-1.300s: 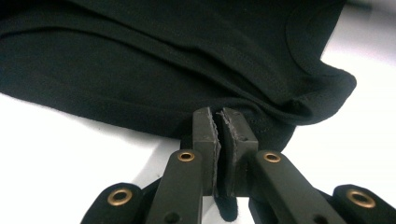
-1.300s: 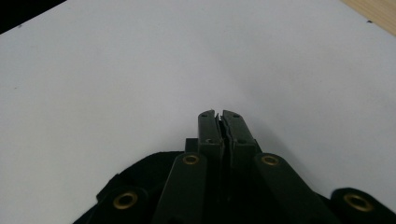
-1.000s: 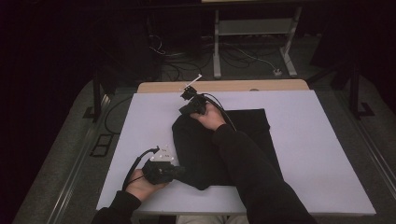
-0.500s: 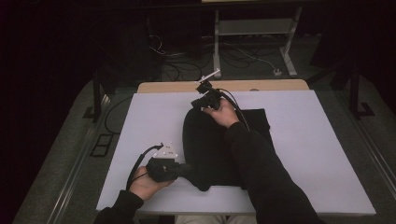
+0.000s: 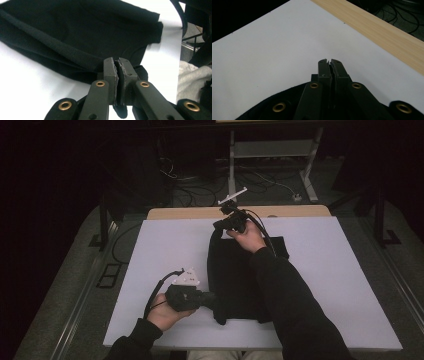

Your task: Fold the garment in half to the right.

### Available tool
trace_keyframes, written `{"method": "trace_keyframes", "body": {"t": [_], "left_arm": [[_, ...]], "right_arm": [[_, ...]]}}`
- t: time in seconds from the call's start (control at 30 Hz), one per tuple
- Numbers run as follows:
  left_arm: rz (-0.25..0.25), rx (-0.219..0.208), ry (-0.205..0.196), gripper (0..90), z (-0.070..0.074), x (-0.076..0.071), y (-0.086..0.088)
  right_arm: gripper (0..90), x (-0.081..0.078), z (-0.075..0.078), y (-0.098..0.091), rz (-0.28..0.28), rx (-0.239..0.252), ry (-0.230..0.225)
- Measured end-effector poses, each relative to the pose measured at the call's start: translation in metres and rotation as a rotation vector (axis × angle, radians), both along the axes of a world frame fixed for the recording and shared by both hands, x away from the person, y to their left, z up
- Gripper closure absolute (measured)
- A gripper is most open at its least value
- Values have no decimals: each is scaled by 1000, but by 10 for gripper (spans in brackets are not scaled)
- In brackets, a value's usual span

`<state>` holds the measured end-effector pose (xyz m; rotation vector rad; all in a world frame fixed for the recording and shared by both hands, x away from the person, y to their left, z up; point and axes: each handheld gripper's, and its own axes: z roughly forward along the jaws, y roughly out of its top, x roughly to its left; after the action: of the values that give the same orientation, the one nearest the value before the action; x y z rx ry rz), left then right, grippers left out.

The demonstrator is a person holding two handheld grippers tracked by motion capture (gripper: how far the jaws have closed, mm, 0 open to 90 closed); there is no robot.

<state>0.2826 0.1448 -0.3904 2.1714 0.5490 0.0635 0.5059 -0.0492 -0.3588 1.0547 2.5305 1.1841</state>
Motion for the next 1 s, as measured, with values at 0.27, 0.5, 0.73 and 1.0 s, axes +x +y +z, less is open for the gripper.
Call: {"method": "trace_keyframes", "body": {"t": [0.27,0.5,0.73,1.0], "left_arm": [[-28,-4,-1,840,3,3,-16],[-49,-19,0,840,7,7,-26],[-81,-12,-19,841,15,11,-43],[-115,-17,-35,841,21,14,-59]], "right_arm": [[857,-4,6,-19,-9,9,-12],[857,-5,5,-38,-37,19,-7],[857,-5,5,-55,-60,23,-10],[857,-5,6,-73,-90,32,-10]]}}
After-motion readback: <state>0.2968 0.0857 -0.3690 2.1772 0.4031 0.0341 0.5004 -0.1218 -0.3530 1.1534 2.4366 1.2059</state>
